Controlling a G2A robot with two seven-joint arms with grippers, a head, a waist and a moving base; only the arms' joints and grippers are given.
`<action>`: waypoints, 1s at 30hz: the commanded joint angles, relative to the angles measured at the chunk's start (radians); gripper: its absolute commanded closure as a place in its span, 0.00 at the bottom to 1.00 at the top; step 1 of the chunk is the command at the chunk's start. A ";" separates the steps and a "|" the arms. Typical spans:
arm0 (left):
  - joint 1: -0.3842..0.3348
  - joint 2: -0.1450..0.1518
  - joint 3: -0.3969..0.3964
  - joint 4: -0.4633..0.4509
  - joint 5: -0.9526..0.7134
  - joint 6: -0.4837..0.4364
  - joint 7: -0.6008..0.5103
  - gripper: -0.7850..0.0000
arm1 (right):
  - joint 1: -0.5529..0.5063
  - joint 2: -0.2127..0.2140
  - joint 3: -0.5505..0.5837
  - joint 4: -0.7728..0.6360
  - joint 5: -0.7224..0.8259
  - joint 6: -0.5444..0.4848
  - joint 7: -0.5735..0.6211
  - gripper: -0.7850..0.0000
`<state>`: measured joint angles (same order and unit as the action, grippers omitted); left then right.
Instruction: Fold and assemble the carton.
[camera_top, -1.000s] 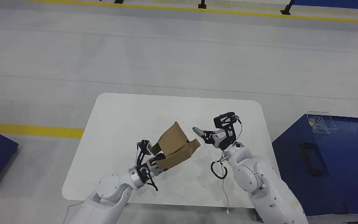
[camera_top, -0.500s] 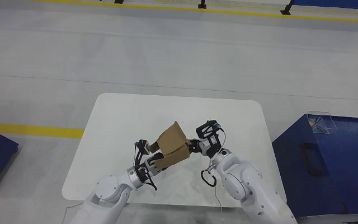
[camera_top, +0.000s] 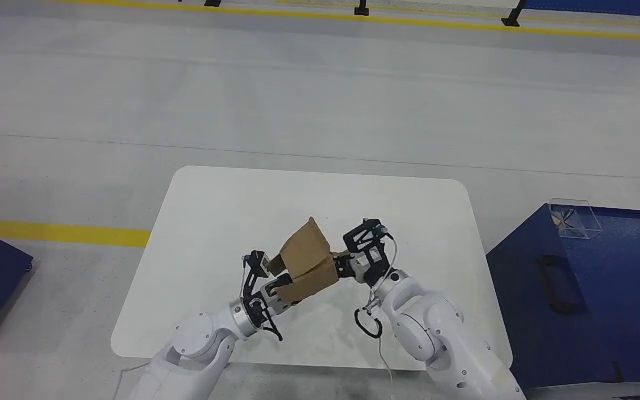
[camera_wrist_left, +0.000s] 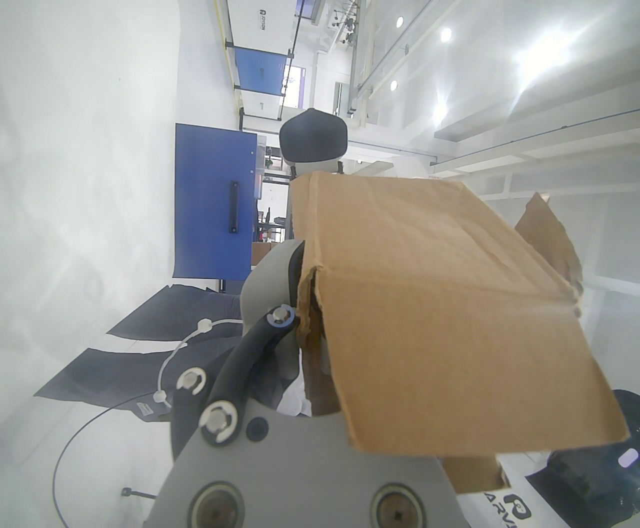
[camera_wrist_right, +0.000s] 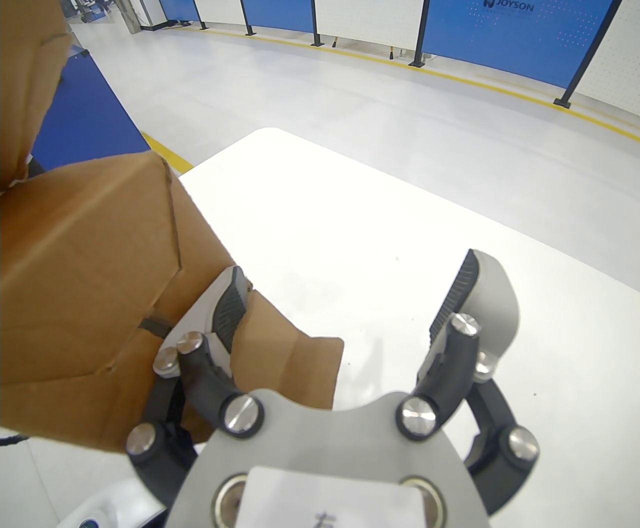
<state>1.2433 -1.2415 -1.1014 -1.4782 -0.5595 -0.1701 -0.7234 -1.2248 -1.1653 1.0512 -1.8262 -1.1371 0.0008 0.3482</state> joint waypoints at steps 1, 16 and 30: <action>0.000 -0.001 0.001 0.001 0.000 0.000 0.001 1.00 | -0.001 -0.002 0.003 -0.003 -0.001 0.000 -0.002 0.00; 0.000 -0.004 0.001 0.004 -0.008 0.001 -0.010 1.00 | -0.059 0.017 0.267 0.006 0.182 -0.031 0.028 0.00; -0.012 -0.006 0.000 0.009 -0.018 0.014 -0.030 1.00 | -0.033 0.009 0.205 0.157 0.355 -0.163 0.229 0.00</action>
<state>1.2312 -1.2475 -1.1010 -1.4689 -0.5798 -0.1576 -0.7536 -1.2611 -1.1556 1.2600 -1.6760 -0.8074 -0.1463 0.5645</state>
